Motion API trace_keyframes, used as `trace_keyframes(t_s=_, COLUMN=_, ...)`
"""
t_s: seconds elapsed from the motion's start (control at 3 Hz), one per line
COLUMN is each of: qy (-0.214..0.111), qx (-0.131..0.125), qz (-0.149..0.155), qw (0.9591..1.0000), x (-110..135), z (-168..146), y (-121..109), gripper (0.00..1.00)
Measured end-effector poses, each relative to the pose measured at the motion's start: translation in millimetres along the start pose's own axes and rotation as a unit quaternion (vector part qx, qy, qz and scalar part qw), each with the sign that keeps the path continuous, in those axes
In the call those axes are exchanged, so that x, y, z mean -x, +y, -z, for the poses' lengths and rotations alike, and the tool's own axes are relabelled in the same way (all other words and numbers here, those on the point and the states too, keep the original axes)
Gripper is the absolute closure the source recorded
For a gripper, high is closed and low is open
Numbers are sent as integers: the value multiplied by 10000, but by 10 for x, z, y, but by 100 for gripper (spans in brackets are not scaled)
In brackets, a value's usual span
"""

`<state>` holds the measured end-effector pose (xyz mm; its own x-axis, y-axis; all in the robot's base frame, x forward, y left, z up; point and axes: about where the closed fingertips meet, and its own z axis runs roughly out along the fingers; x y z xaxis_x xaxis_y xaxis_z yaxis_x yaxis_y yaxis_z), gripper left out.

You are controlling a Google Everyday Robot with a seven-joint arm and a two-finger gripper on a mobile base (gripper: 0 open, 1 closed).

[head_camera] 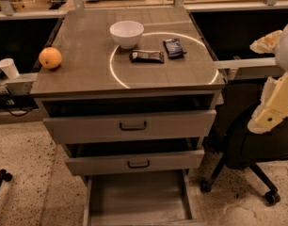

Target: Place rxbar chocolate into bottom drawer

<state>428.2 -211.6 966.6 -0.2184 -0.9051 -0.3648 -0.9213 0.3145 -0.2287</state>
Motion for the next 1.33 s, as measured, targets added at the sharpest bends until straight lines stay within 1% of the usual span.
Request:
trace_keyframes(t_s=0.33, qy=0, qx=0, qz=0, qw=10000, x=0, z=0, y=0, gripper=0)
trace_keyframes(t_s=0.67, qy=57, qx=-6, qz=104, qw=9999, x=43, z=-1, y=1, gripper=0)
trace_keyframes(t_s=1.0, qy=82, qx=51, qz=459, qw=9989, x=329, z=-240, y=-302, gripper=0)
trace_keyframes(t_s=1.33, qy=102, qx=80, qz=1092, qw=9939, x=919, z=-678, y=-756, gripper=0)
